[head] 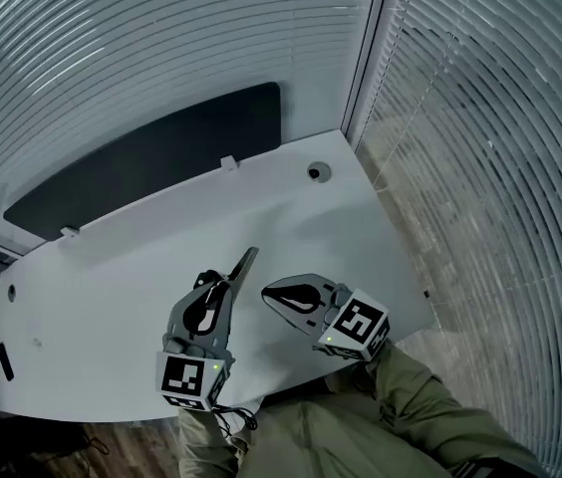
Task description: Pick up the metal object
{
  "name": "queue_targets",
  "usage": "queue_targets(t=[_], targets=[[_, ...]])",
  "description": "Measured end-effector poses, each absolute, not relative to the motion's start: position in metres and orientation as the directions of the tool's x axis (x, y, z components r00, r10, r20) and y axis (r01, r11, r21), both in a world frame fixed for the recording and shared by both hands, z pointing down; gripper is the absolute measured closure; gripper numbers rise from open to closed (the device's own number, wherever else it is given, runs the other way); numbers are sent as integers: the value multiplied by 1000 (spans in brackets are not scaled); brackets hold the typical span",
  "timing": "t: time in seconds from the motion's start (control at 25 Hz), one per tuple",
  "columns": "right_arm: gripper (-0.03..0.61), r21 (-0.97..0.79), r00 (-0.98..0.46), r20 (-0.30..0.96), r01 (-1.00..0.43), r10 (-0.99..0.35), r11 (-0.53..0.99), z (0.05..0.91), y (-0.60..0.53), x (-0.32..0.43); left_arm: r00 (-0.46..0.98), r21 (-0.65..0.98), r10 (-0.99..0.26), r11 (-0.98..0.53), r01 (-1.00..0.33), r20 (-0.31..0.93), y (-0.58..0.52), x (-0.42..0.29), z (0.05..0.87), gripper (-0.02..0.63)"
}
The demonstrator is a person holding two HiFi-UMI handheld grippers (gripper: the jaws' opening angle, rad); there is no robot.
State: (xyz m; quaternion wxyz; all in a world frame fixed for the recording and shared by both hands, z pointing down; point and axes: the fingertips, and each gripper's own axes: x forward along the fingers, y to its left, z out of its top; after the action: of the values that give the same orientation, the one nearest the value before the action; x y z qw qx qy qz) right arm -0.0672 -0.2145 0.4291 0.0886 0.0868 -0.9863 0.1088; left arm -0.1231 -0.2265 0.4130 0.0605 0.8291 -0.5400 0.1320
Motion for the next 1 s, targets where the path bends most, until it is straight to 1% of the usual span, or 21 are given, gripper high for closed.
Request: queue_targets(t=[0.24,0.4,1.0], targets=[[577,-150,-971,163,-198,-173,969,409,-190,-54,388,-90,-892,-417,-904,234,-197,-110,390,561],[577,-140,-972,150,-201,-179,970,399,-162,-45,383,-75,-897,-407,-910,218,-169,-104,379,561],[577,-76,-970,104,-226,-217,971,385,-17,-34,390,-99,-910,-405,-909,143,-14,-97,370,561]])
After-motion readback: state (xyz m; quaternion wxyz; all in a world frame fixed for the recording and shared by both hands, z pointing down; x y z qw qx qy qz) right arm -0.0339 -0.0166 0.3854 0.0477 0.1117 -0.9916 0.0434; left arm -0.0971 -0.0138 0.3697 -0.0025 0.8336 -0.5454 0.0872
